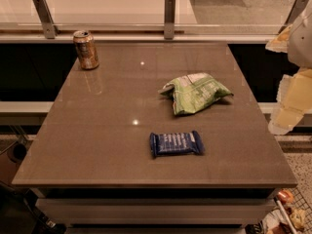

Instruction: Move rxbar blueberry near orange can

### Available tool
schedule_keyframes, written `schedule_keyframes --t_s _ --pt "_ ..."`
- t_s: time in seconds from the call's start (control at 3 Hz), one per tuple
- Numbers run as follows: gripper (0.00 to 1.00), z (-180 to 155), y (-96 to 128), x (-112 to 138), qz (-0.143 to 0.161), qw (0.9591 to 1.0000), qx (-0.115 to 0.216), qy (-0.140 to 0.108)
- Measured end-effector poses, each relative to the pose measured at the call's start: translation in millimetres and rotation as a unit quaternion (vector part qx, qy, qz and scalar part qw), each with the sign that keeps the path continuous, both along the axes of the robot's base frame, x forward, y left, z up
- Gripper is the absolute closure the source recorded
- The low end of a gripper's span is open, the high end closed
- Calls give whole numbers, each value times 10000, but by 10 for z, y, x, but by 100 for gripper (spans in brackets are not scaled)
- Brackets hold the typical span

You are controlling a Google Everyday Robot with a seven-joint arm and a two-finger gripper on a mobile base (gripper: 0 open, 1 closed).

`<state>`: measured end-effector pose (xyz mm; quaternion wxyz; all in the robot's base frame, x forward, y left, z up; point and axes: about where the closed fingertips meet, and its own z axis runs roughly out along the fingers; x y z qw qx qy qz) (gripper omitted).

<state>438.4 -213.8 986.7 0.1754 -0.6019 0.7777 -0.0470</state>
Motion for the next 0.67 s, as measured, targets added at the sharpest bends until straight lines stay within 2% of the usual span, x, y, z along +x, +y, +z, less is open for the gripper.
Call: schedule_keyframes --t_s 0.33,0.67 --pt "0 1 0 0 0 10000 0 -1" --pt "0 -24 15 9 24 9999 160 -28"
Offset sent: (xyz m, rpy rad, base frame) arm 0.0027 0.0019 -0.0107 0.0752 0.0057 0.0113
